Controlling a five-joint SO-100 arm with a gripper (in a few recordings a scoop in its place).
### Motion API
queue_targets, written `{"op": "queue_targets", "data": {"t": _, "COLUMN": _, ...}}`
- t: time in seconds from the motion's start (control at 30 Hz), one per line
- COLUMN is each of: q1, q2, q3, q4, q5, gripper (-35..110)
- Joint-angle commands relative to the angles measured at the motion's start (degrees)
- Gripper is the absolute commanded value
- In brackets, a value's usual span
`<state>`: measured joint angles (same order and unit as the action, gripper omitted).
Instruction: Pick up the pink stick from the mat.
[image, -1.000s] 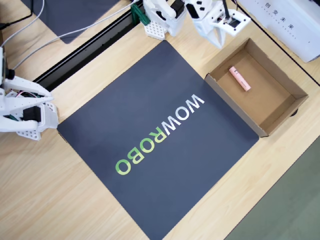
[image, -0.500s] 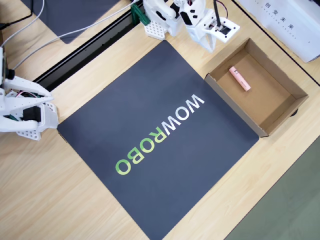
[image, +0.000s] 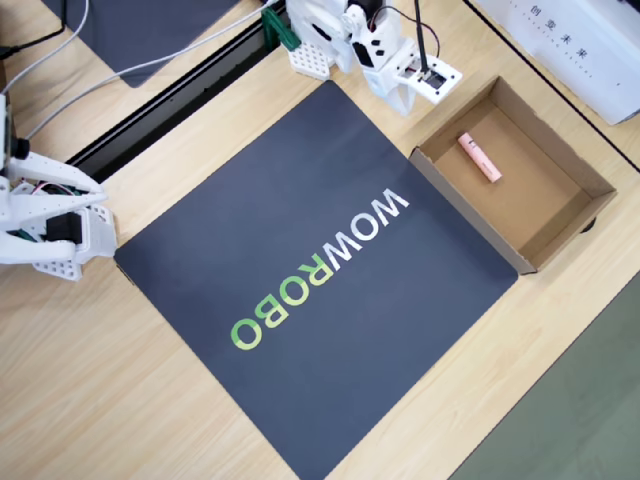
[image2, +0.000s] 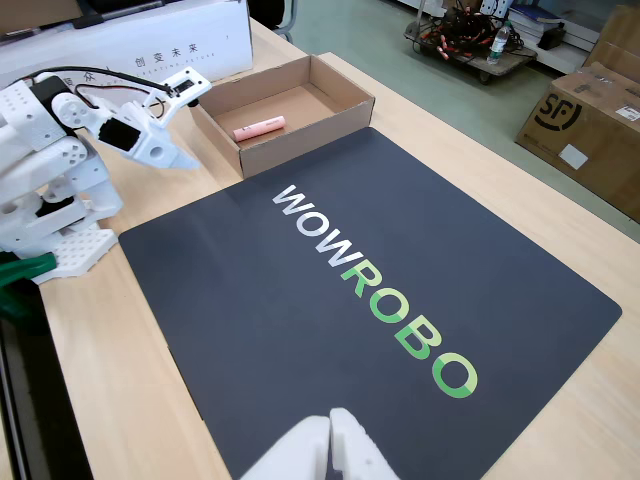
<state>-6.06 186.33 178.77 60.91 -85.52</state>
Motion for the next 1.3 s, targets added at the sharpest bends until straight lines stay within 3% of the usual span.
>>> {"op": "queue_targets", "data": {"t": 0.0, "q1": -0.97, "q2": 1.49, "q3": 0.26, "q4": 1.41, "q5": -1.14, "gripper": 0}}
{"op": "queue_targets", "data": {"t": 0.4, "q1": -1.67, "q2": 1.49, "q3": 0.44, "q4": 14.06, "q5": -2.37, "gripper": 0}}
{"op": "queue_targets", "data": {"t": 1.27, "q1": -0.97, "q2": 1.49, "q3": 0.44, "q4": 14.06, "q5": -2.02, "gripper": 0}}
